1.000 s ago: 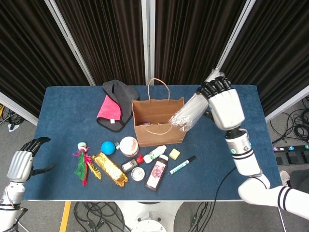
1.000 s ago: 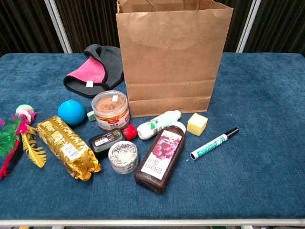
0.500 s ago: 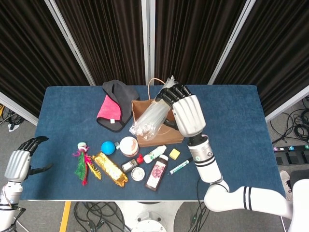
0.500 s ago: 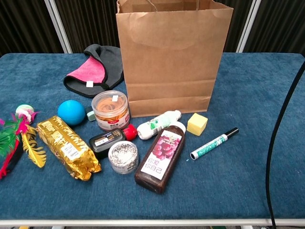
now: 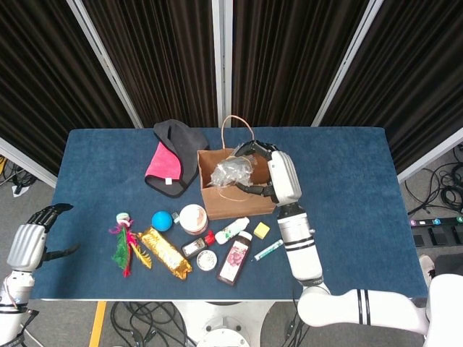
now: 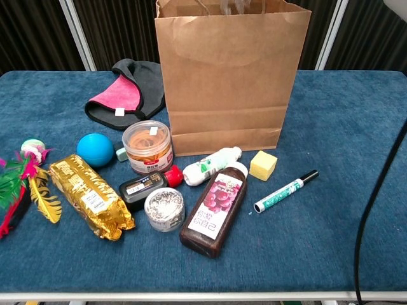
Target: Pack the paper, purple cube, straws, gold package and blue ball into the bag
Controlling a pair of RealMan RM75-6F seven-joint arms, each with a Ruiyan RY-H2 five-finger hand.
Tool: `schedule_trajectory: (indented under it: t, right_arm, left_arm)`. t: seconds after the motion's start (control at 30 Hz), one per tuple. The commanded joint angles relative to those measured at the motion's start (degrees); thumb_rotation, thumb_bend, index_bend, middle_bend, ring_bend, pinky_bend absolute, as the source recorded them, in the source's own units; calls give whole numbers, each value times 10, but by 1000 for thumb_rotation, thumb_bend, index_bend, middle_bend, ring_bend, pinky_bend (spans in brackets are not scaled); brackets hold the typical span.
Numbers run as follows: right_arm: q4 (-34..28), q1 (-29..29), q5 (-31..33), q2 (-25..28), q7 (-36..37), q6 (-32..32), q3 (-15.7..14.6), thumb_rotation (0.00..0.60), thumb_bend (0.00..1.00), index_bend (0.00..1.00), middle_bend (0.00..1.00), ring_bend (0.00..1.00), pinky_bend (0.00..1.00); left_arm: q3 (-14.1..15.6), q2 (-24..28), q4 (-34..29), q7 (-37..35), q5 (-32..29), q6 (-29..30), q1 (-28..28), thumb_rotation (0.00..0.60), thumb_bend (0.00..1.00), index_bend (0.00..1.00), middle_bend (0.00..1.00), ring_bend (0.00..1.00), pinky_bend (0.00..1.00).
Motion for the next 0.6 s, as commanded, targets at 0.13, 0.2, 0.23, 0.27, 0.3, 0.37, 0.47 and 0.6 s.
schedule_trajectory:
  t: [0.13,0.2,0.23,0.27,0.3,0.37,0.47,0.6]
  right_arm:
    - [-41,-29,63,18,52,-26,23,600,265,594,505,379,307]
    - [-40,-31,66,20,52,-25,20,600,266,594,505,379,307]
    - [-38,-31,68,19,51,-24,19,600,266,594,504,379,308]
    - [-35,-30,70,19,49,-24,18,600,265,595,502,379,308]
    - [-32,-29,71,18,47,-23,17,600,265,595,500,378,308]
    - [-27,-26,70,17,44,-28,13,600,240,570,495,361,287]
    - [-21,-21,62,22,46,-49,6,600,137,412,427,234,174]
    - [-11,-18,36,29,63,-77,-2,600,8,171,261,60,19]
  left_arm:
    - [1,-1,0,1,3,-2,-4,600,69,291,348,250,281]
    - [0,-1,0,1,3,-3,-5,600,69,291,348,250,281]
    - [0,-1,0,1,3,-3,-5,600,69,291,348,250,281]
    - [0,-1,0,1,3,-4,-5,600,69,291,348,250,281]
    - [1,-1,0,1,3,-4,-5,600,70,291,348,250,281]
    - [2,-1,1,1,3,-4,-4,600,69,291,348,250,281]
    - [2,-2,2,0,1,-4,-3,600,72,291,348,250,281]
    - [0,-2,3,-3,-1,-4,-3,600,73,291,348,250,281]
